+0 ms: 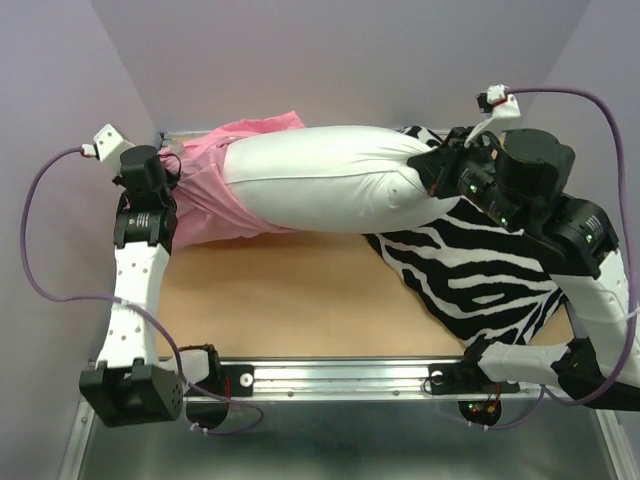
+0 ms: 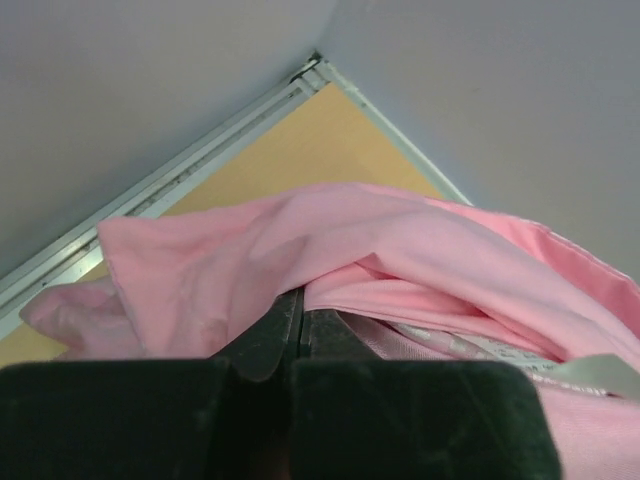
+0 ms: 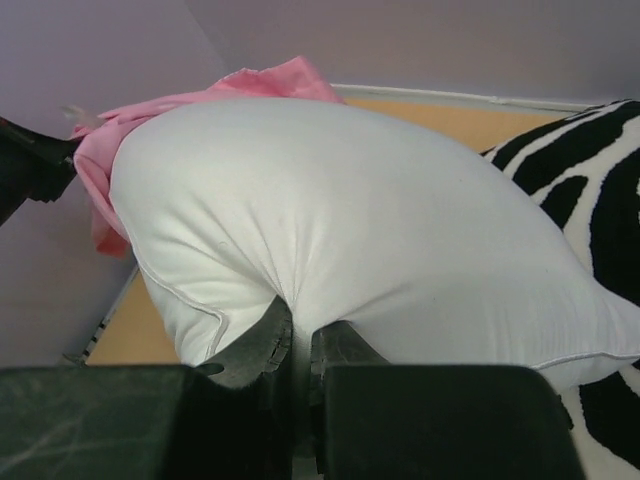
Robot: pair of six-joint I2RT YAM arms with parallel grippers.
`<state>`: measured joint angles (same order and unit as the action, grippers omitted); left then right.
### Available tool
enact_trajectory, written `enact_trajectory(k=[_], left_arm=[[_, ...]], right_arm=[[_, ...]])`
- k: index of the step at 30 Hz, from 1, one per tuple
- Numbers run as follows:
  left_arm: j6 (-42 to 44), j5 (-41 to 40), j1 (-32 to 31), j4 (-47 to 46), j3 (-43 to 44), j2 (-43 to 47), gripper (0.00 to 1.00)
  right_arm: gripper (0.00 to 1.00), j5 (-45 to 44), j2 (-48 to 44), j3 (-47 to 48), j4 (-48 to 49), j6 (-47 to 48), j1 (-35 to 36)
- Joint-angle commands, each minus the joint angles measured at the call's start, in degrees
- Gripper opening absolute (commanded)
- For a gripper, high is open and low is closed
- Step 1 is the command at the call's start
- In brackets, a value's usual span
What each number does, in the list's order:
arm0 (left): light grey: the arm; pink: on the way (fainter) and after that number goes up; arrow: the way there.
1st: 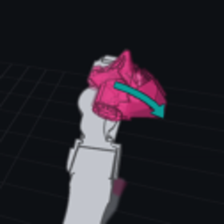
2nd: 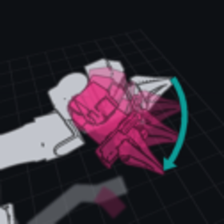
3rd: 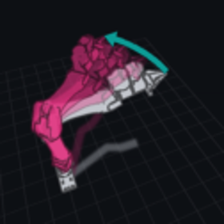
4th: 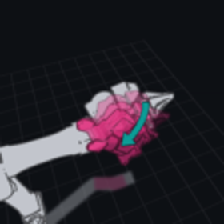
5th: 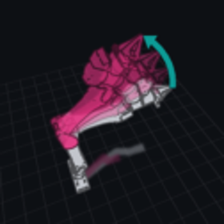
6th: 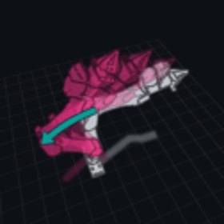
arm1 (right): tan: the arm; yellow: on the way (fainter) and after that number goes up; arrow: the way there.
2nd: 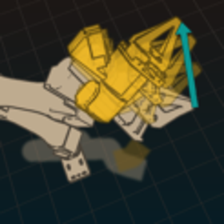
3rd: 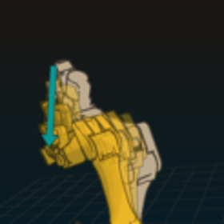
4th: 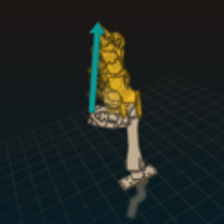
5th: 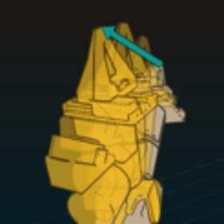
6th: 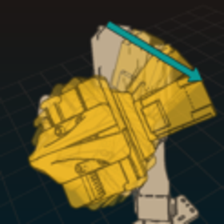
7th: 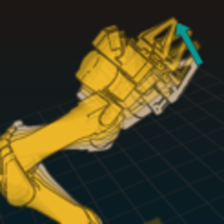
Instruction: Remove the pillowcase from the pillow
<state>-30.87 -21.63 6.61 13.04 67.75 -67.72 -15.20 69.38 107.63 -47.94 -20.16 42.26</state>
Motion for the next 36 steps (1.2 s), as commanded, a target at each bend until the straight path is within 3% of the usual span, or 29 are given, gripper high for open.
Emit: enact_trajectory(k=[1, 4, 7, 15, 19, 21, 22, 23, 26, 29, 32, 36], left_arm=[[12.9, -6.5, -3.3, -2.7, 4.0, 7.7, 0.0], [19.2, -7.0, -15.9, 7.3, 15.0, 1.1, 0.0], [22.7, -10.9, -21.6, 15.1, 23.9, -5.7, 0.0], [27.3, -0.3, -24.7, 17.9, 32.9, -31.0, 0.0], [26.2, 3.3, -24.7, 16.0, 37.0, -37.9, 0.0], [25.7, 3.8, -24.7, 15.5, 39.5, -39.8, 0.0], [25.5, 4.1, -24.7, 15.7, 41.8, -40.5, 0.0], [25.3, 4.1, -24.7, 16.5, 43.5, -41.3, 0.0], [25.5, 3.4, -24.7, 20.0, 50.3, -46.4, 0.0], [25.3, 3.1, -24.7, 22.5, 54.6, -49.5, 0.0], [25.2, 3.3, -24.7, 21.6, 53.1, -49.5, 0.0], [25.0, 3.4, -24.7, 19.4, 50.6, -49.3, 0.0]], right_arm=[[0.01, -12.9, -6.7, 0.6, 9.0, 1.4, -1.8], [0.01, -14.1, -4.0, -2.4, 6.8, 0.6, -1.8], [0.01, -15.1, -0.4, -5.0, 6.5, 0.2, -1.8], [0.06, -19.5, 13.6, -8.6, 6.0, 0.4, -4.3], [0.1, -12.2, 19.5, -6.2, 7.0, -0.6, -13.6], [0.27, -9.1, 21.3, -4.5, 7.4, -0.8, -16.5], [0.45, -8.0, 22.8, -2.5, 7.4, -0.8, -18.3], [0.56, -6.8, 23.2, -1.4, 7.7, -0.7, -18.9], [0.81, -2.8, 22.6, 1.3, 8.2, -0.2, -19.1], [0.94, 1.6, 18.4, -1.0, 11.1, -0.8, -19.1], [1.0, 5.6, 11.9, -5.2, 15.1, -0.5, -19.1], [1.0, 8.3, 2.6, -16.0, 20.6, -0.1, -19.1]])
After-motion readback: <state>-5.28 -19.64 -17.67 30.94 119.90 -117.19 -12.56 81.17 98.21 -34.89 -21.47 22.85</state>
